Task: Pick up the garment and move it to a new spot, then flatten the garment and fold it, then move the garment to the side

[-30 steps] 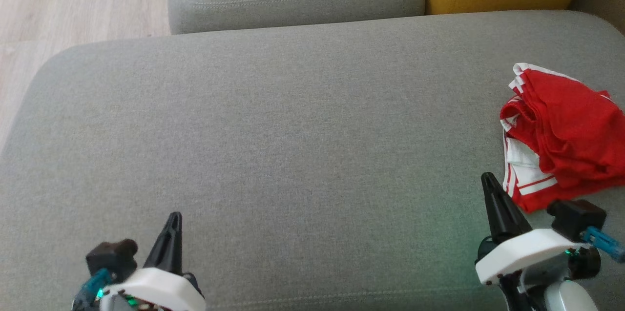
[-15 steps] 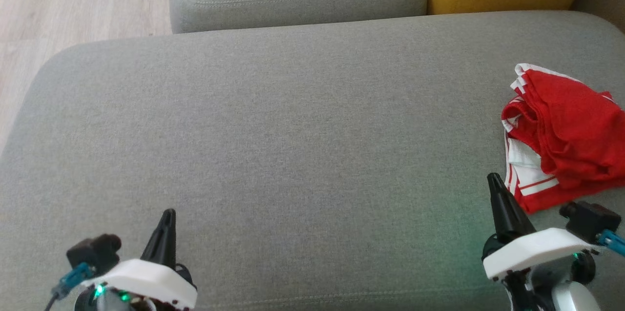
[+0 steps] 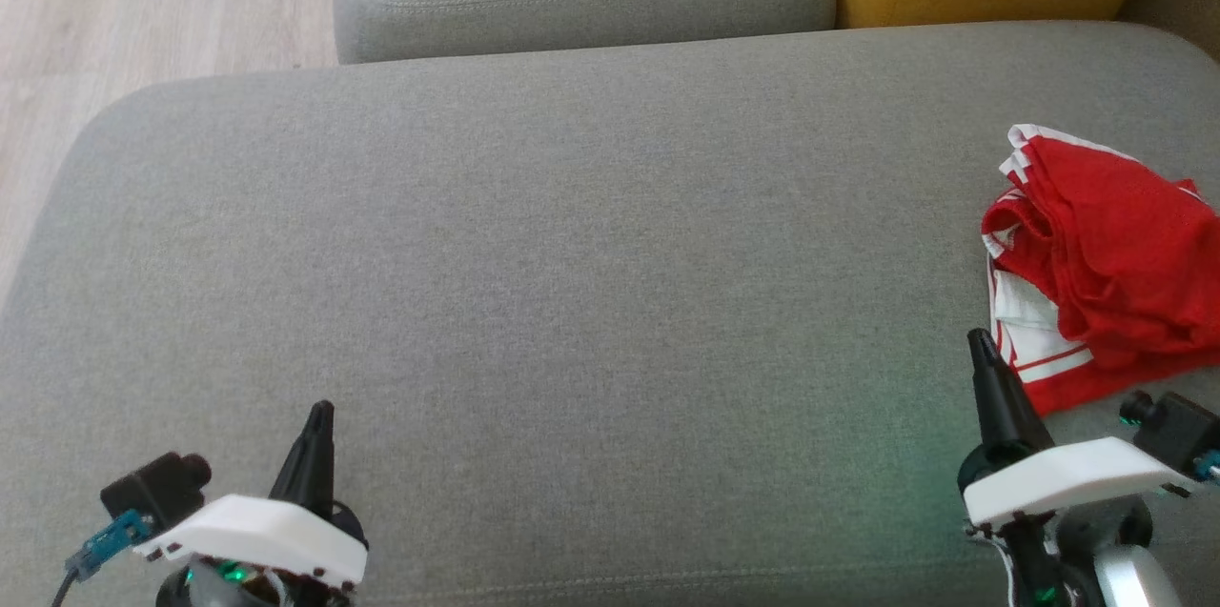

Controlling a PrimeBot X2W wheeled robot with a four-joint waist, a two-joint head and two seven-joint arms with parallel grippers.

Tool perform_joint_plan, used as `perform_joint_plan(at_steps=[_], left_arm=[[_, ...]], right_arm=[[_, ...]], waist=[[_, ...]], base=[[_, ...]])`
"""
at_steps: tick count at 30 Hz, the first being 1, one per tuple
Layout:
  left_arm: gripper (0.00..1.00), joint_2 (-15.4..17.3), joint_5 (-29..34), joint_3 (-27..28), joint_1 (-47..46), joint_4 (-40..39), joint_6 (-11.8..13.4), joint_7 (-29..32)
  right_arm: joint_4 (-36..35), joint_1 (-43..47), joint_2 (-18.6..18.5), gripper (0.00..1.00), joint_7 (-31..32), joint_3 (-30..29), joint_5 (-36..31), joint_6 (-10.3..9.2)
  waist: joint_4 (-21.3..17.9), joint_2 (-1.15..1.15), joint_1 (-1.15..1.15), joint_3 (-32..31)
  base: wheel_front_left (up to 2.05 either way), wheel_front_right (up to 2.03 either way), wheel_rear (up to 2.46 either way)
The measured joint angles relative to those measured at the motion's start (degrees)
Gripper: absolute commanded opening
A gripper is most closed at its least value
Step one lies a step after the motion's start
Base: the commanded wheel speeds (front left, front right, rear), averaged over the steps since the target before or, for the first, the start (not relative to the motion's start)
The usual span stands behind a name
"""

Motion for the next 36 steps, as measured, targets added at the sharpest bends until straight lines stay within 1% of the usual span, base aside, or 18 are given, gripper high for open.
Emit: perform_joint_plan(at_steps=[13,17,20,36], left_arm=[[0.00,-1.10,-8.08,2.05,-1.22,1.19,-1.55,1.49],[0.00,-1.47,-10.60,2.80,-1.43,1.45,-2.50,1.97],[0.00,-1.59,-11.77,3.32,-1.59,1.63,-2.53,2.03],[0.00,-2.98,-21.60,5.98,-3.15,3.15,-5.04,4.01]], right_arm=[[1.29,-0.52,-0.19,0.00,-0.01,-0.90,8.90,0.00],[1.60,-1.14,-0.21,0.00,-0.01,-1.18,11.60,0.00],[1.90,-1.14,-0.21,0.00,-0.01,-1.30,12.93,0.00],[3.39,-1.72,-0.23,0.00,0.00,-2.66,23.73,0.00]], waist=[[0.20,0.00,0.00,0.07],[0.27,0.00,0.00,0.08],[0.30,0.00,0.00,0.09],[0.55,0.00,0.00,0.17]], base=[[0.00,0.00,0.00],[0.00,0.00,0.00],[0.00,0.00,0.00],[0.00,0.00,0.00]])
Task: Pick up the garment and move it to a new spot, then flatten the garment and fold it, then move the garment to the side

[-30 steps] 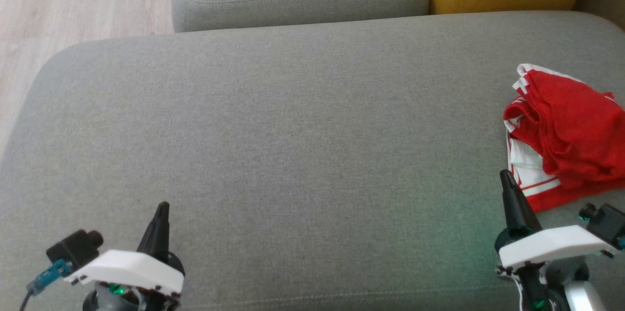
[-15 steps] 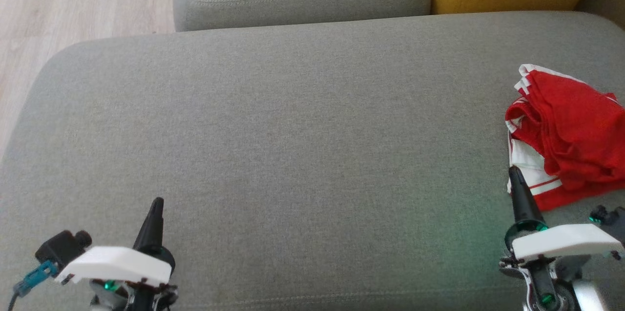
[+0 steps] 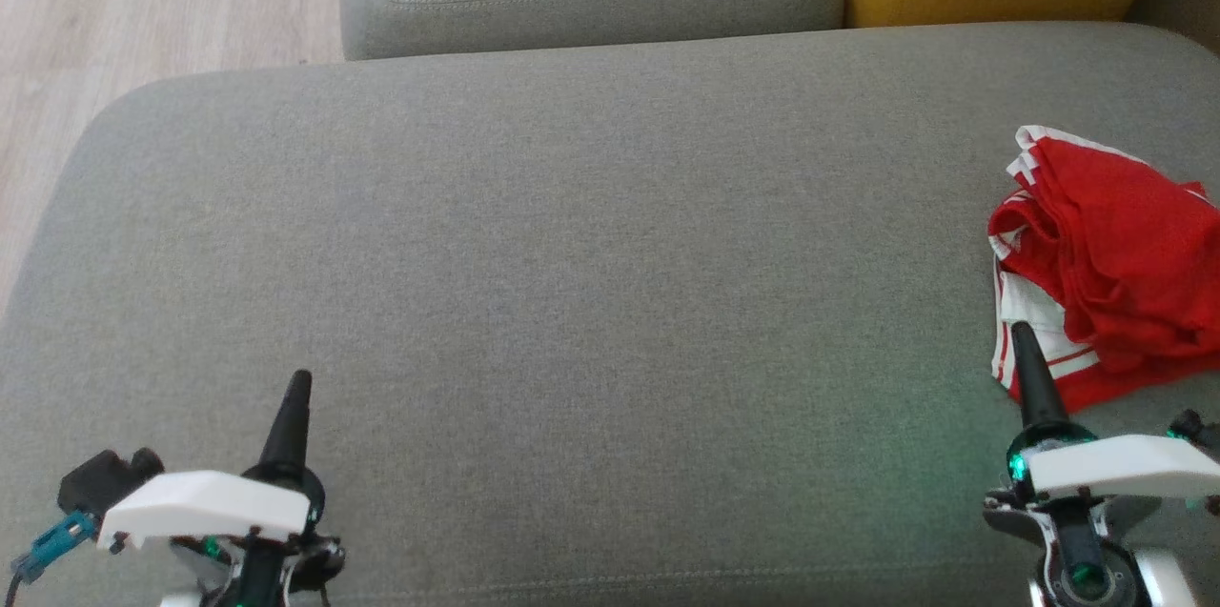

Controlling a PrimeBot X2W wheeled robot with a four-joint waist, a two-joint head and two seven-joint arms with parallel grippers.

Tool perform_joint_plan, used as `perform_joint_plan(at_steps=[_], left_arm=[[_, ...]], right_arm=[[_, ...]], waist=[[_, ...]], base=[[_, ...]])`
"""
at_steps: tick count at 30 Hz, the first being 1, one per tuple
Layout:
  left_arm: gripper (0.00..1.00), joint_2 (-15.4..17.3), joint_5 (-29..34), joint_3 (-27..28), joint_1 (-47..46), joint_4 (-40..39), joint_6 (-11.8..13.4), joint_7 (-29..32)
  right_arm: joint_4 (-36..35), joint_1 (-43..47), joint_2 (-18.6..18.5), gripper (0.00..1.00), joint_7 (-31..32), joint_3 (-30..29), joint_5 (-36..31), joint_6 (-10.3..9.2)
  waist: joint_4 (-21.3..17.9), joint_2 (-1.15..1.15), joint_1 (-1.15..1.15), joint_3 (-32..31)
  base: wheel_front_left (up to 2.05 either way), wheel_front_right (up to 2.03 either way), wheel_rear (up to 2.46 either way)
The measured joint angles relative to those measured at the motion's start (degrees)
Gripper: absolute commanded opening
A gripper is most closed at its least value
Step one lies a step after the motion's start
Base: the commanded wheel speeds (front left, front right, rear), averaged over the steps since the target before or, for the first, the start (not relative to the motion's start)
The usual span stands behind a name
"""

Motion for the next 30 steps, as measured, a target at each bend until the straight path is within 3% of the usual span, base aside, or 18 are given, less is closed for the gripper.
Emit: perform_joint_plan(at_steps=[30], left_arm=[[0.00,-2.72,-18.75,6.06,-2.83,2.88,-4.54,3.64]], right_arm=[[3.02,-1.87,-0.02,0.00,0.10,-2.46,20.78,0.00]], waist=[[0.49,0.00,0.00,0.15]], base=[[0.00,0.00,0.00]])
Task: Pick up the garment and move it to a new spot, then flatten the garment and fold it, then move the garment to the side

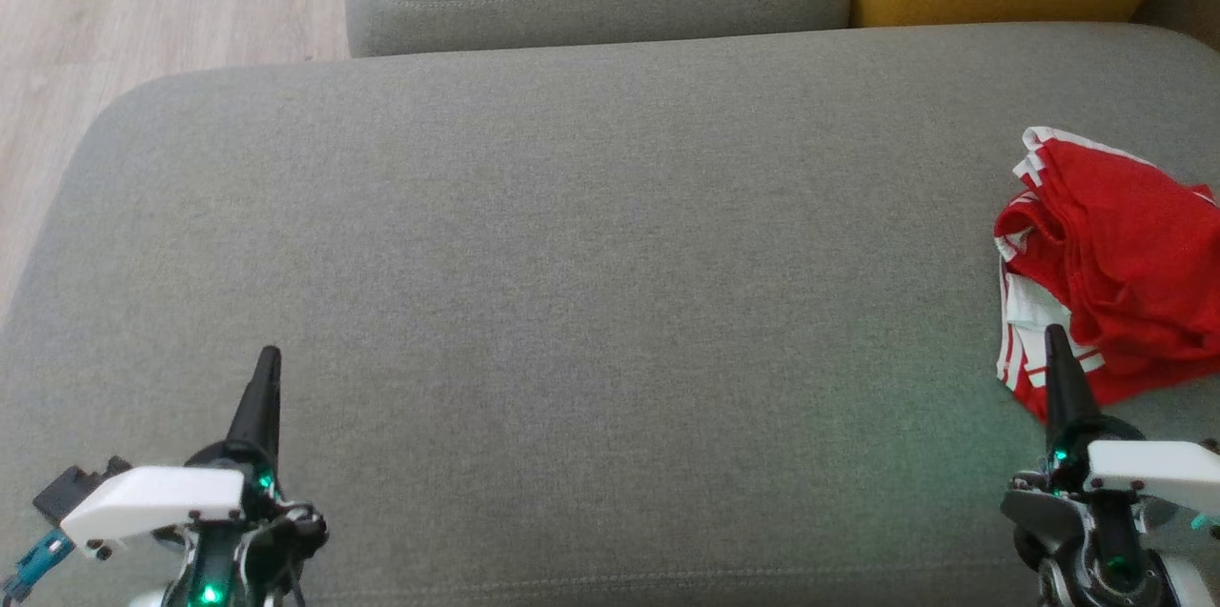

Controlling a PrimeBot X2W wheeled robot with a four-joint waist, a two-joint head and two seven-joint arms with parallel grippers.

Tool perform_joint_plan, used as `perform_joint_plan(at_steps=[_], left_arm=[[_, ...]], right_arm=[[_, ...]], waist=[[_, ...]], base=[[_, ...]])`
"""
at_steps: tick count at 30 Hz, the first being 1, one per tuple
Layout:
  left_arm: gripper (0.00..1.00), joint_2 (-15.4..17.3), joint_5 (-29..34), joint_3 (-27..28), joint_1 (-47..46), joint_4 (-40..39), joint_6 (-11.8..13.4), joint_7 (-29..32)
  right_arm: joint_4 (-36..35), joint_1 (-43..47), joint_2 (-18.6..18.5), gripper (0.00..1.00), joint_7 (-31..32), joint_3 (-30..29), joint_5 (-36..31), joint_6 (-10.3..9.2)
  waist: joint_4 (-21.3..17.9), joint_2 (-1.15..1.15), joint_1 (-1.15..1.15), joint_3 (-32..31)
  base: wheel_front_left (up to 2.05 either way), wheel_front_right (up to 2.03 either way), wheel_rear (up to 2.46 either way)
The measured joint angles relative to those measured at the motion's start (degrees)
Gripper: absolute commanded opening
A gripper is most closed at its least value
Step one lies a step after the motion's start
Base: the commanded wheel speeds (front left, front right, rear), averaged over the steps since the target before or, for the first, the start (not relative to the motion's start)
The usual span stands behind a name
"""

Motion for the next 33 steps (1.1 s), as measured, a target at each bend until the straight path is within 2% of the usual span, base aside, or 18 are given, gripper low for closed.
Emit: perform_joint_plan(at_steps=[13,33], left_arm=[[0.00,-1.19,-7.70,2.72,-1.19,1.13,-1.94,1.64],[0.00,-1.48,-7.90,2.92,-1.30,1.15,-1.94,1.88]], right_arm=[[1.04,-1.14,0.00,0.00,0.44,-1.22,8.27,0.00],[1.19,-1.14,0.01,0.00,0.73,-1.58,8.46,0.00]], waist=[[0.19,0.00,0.00,0.06],[0.19,0.00,0.00,0.06]], base=[[0.00,0.00,0.00],[0.00,0.00,0.00]])
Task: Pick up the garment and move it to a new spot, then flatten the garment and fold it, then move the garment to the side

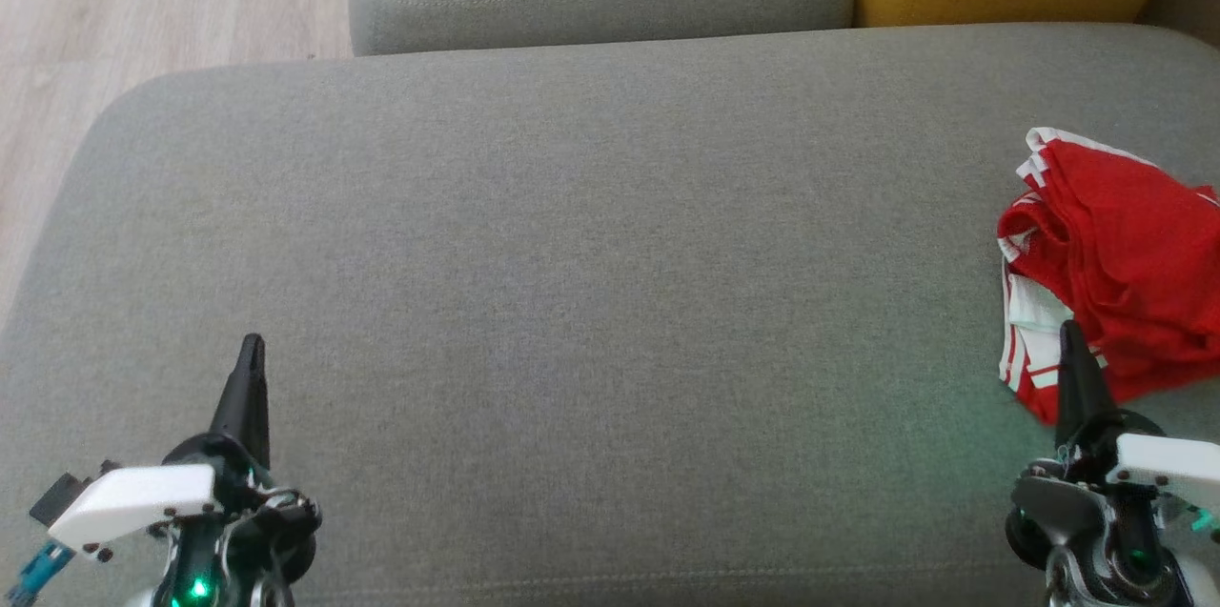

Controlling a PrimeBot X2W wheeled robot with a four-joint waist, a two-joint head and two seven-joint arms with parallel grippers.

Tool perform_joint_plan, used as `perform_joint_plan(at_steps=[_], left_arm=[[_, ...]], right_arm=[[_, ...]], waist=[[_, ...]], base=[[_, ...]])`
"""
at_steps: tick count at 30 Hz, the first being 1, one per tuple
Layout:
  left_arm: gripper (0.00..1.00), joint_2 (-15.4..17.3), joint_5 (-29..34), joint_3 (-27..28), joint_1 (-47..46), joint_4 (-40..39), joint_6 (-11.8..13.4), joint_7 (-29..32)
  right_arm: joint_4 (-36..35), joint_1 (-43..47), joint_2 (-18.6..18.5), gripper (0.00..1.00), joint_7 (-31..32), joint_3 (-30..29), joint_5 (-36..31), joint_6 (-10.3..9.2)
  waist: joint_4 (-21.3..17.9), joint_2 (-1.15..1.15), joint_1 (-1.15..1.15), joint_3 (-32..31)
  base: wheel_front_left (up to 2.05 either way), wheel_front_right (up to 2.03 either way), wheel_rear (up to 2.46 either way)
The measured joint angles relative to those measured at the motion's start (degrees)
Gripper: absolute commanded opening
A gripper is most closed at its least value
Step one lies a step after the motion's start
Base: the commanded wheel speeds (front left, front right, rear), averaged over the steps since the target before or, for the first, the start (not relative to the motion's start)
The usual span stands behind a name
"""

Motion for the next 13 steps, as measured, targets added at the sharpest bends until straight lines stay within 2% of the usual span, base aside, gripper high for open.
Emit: perform_joint_plan(at_steps=[13], left_arm=[[0.00,-0.07,0.01,0.15,-0.01,0.01,0.00,0.26]], right_arm=[[0.03,0.00,0.02,0.00,0.21,-0.24,-0.01,0.00]], waist=[[0.00,0.00,0.00,0.00]], base=[[0.00,0.00,0.00]])
